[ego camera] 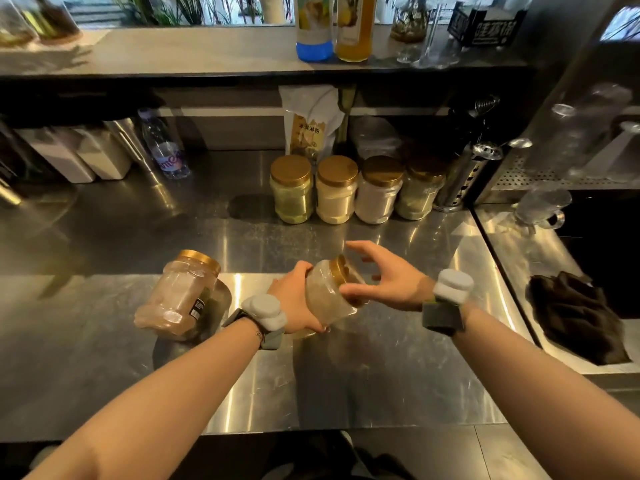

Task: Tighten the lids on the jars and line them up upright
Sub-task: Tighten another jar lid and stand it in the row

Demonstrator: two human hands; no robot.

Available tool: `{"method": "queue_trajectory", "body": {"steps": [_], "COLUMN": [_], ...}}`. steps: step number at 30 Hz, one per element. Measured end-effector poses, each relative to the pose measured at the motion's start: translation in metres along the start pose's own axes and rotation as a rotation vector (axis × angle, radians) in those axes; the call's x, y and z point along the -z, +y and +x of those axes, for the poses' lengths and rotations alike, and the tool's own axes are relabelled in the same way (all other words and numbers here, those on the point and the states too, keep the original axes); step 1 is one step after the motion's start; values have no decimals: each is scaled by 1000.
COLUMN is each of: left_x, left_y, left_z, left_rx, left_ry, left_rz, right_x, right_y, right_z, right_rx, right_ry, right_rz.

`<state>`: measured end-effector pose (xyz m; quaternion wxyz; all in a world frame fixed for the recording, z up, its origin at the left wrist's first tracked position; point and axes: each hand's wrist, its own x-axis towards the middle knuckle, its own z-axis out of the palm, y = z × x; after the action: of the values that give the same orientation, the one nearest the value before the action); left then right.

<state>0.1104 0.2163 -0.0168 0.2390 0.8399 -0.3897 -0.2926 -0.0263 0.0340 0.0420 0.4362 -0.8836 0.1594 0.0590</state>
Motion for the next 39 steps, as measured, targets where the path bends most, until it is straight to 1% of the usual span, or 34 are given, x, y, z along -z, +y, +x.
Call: {"method": "queue_trajectory", "body": {"steps": [2,3,6,9,18,27,30,32,35,37,39], "left_x": [-5,-8,-15,-23,-29,-33,-35,-36,-37,-38,-38], "left_y": [1,2,4,6,9,8,5,4,3,3,4], "left_z": [-1,-1,1,2,8,13,13,13,14,13,13], "left_rx": [-28,-31,-30,-35,-104,-114,-110,-97,-92,-89,-91], "left_ry": [47,63,95,135,176,182,179,178,179,182,185], "left_rz": [-18,-32,-74,-71,42,86,87,83,87,94,84], "right_x": [6,8,8,6,4,7,4,0,-5,-5,-3], "right_y": [0,0,-2,-2,11,19,21,23,23,24,25], "right_z": [2,2,5,6,8,5,4,4,4,3,2], "right_rx": [88,103,99,97,93,-70,-125,-178,-244,-246,-170], "right_ry": [-65,-101,-178,-197,-188,-174,-159,-131,-61,-58,-111], "right_rz": [-190,-258,-371,-426,-405,-404,-332,-273,-266,-264,-250]}}
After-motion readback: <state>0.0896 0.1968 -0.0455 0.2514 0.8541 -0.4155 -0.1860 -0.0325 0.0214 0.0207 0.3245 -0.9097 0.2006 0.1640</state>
